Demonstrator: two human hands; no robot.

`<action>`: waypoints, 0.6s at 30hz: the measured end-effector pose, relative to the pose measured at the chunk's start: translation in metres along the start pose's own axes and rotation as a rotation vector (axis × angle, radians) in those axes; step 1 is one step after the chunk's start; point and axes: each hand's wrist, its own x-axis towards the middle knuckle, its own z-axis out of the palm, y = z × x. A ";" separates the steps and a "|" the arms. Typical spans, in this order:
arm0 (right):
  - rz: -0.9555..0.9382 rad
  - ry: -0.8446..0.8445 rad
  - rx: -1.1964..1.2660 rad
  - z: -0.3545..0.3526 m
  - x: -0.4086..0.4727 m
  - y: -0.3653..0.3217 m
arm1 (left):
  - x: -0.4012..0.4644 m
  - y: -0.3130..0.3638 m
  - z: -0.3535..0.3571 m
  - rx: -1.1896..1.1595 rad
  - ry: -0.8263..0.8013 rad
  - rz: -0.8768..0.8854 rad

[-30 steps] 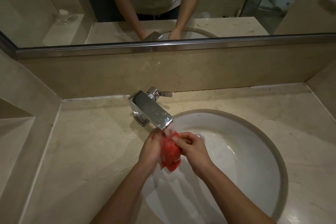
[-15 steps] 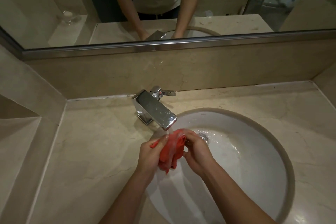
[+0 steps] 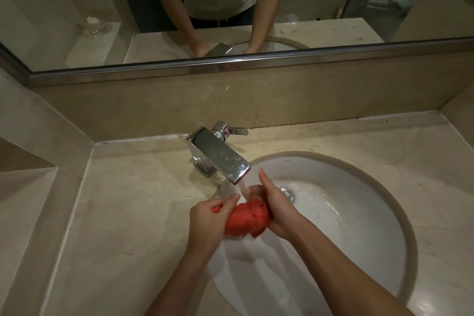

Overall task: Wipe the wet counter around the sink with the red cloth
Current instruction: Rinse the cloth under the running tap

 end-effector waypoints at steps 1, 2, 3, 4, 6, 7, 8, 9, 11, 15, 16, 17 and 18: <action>-0.035 0.039 -0.101 0.001 0.001 0.001 | -0.002 0.001 0.004 0.015 0.025 0.013; -0.082 0.093 -0.201 0.003 0.001 0.000 | -0.004 0.003 0.008 0.005 0.056 0.032; -0.134 0.156 -0.279 0.006 0.000 -0.001 | -0.005 0.003 0.012 -0.024 0.089 0.045; -0.193 0.225 -0.331 0.008 0.000 -0.004 | -0.005 0.004 0.015 -0.060 0.112 0.043; -0.296 0.330 -0.368 0.010 0.005 -0.008 | -0.005 0.004 0.019 -0.137 0.147 -0.015; -0.324 0.349 -0.365 0.011 0.007 -0.011 | -0.005 0.004 0.021 -0.184 0.147 -0.055; -0.334 0.352 -0.345 0.014 0.009 -0.015 | -0.006 0.005 0.022 -0.242 0.124 -0.091; -0.321 0.349 -0.300 0.017 0.011 -0.018 | -0.007 0.009 0.022 -0.283 0.087 -0.123; -0.262 0.328 -0.141 0.026 0.017 -0.024 | -0.011 0.011 0.024 -0.281 0.009 -0.135; -0.255 0.342 -0.013 0.038 0.027 -0.029 | -0.017 -0.001 0.015 -0.133 -0.065 -0.094; -0.278 0.359 -0.020 0.039 0.030 -0.028 | -0.018 -0.008 0.011 -0.107 -0.047 -0.054; -0.294 0.370 -0.013 0.041 0.032 -0.028 | -0.019 -0.012 0.009 -0.096 -0.011 -0.005; -0.294 0.377 0.007 0.042 0.033 -0.027 | -0.019 -0.015 0.008 -0.095 0.032 0.044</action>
